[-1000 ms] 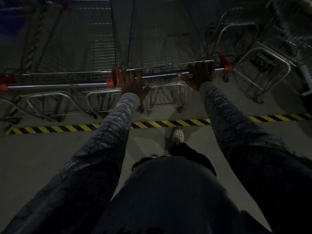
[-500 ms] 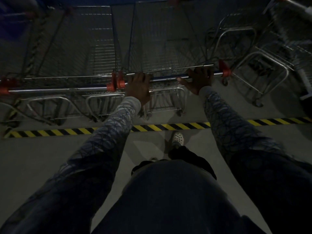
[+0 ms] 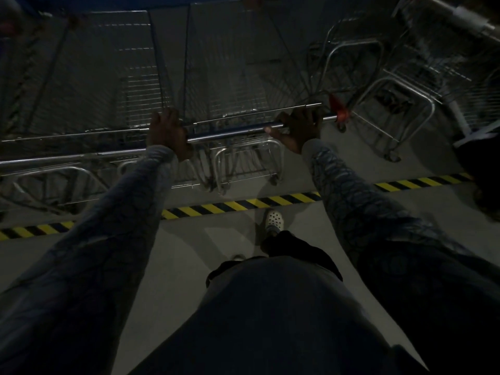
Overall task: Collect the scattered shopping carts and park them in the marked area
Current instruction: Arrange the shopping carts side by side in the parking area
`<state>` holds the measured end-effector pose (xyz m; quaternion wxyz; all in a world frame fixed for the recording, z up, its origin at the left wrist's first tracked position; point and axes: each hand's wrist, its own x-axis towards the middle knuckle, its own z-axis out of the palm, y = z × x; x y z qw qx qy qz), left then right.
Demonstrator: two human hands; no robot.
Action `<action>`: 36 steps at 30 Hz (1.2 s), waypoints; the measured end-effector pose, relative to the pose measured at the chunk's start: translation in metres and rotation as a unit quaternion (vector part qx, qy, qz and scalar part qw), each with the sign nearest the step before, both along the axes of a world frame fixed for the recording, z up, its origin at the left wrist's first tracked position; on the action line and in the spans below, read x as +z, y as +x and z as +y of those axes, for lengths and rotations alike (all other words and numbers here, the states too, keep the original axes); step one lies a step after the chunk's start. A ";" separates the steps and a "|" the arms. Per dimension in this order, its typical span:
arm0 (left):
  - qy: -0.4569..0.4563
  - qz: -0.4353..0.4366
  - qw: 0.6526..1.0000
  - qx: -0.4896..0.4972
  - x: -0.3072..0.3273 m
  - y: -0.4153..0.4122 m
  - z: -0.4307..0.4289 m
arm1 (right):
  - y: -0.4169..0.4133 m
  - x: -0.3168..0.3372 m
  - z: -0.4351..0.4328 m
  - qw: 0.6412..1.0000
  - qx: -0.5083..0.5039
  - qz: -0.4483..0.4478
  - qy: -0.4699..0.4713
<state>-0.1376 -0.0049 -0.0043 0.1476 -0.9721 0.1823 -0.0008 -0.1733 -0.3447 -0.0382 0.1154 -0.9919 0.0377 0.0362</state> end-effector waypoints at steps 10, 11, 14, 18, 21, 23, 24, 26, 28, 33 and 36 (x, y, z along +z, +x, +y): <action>0.000 0.007 1.000 -0.002 -0.006 0.001 0.004 | -0.005 -0.002 0.001 0.999 0.005 -0.040 -0.020; 0.004 0.007 1.000 0.004 -0.005 0.000 0.002 | -0.006 -0.002 0.002 0.999 0.002 -0.038 -0.021; 0.005 0.007 1.000 0.020 -0.003 -0.001 -0.001 | -0.006 -0.001 0.003 0.999 -0.003 -0.041 -0.018; -0.005 0.016 0.999 0.034 -0.005 -0.001 -0.002 | -0.004 -0.003 0.002 1.000 -0.003 -0.023 -0.020; -0.003 0.025 0.999 0.048 -0.004 -0.002 -0.004 | -0.003 -0.003 0.003 1.000 -0.006 -0.007 -0.016; -0.019 0.026 0.998 0.053 -0.004 -0.002 -0.005 | -0.003 -0.002 0.004 1.000 -0.009 -0.005 -0.010; -0.025 0.023 0.998 0.054 -0.005 -0.001 -0.004 | -0.003 -0.001 0.004 1.000 -0.010 -0.004 -0.010; -0.024 0.021 0.997 0.064 -0.005 -0.002 -0.005 | -0.003 -0.001 0.004 1.000 -0.010 -0.004 -0.013; -0.045 0.012 0.997 0.067 -0.005 -0.002 -0.006 | -0.004 0.000 0.005 1.000 -0.013 -0.003 -0.010; -0.086 0.005 0.995 0.057 -0.006 -0.002 -0.006 | -0.005 0.000 0.005 1.000 -0.012 -0.016 -0.019; -0.071 0.020 0.995 0.062 -0.006 0.001 -0.006 | -0.002 -0.001 0.004 0.999 -0.009 -0.026 -0.021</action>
